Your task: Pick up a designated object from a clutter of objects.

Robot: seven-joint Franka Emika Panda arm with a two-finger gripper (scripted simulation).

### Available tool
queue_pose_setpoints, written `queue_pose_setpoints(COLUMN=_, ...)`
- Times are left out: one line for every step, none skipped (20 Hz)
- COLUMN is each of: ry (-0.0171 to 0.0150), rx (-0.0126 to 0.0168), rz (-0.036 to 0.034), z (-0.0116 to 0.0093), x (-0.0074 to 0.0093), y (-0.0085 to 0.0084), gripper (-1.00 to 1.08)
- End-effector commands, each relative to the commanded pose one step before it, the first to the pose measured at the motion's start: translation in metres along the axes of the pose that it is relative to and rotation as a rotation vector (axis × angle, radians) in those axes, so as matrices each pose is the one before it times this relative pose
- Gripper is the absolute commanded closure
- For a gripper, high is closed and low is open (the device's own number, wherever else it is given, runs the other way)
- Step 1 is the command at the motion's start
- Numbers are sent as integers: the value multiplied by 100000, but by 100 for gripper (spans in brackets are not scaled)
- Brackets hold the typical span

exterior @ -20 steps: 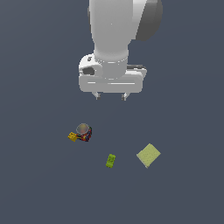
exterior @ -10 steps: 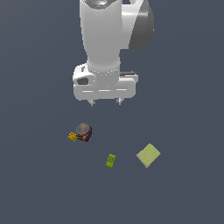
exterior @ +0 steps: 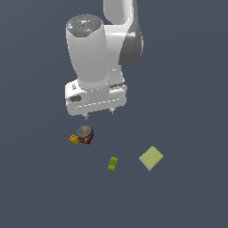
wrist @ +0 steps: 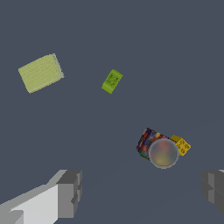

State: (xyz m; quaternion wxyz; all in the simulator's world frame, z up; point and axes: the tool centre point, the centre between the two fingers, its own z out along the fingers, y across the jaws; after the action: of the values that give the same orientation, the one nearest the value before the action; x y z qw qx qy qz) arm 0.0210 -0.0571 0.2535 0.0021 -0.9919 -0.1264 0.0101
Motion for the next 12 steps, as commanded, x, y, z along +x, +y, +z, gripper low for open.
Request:
queue_pose_setpoints(ry=184, rx=78, rz=-4799, z=992, x=41, y=1000, gripper=-92)
queue_pose_setpoints(ry=64, rx=28, rz=-1867, z=395, x=-16, y=393, gripper=-92)
queue_pose_setpoints(ry=64, rx=24, rz=-1866, z=396, x=-29, y=392, gripper=-92)
queue_pose_setpoints(ry=64, rx=21, rz=-1866, z=397, x=-43, y=391, gripper=-92)
queue_pose_setpoints(ry=64, rx=17, rz=-1865, z=398, x=-57, y=389, gripper=-92)
queue_pose_setpoints(ry=63, rx=13, rz=-1865, z=400, x=-70, y=387, gripper=-92)
queue_pose_setpoints(ry=62, rx=9, rz=-1863, z=401, x=-84, y=385, gripper=-92)
queue_pose_setpoints(ry=61, rx=6, rz=-1863, z=402, x=-97, y=381, gripper=-92)
queue_pose_setpoints(ry=60, rx=2, rz=-1863, z=403, x=-110, y=378, gripper=-92)
queue_pose_setpoints(ry=59, rx=-1, rz=-1862, z=404, x=-123, y=374, gripper=-92)
queue_pose_setpoints(ry=58, rx=-5, rz=-1862, z=405, x=-136, y=369, gripper=-92)
queue_pose_setpoints(ry=56, rx=-8, rz=-1862, z=406, x=-149, y=365, gripper=-92)
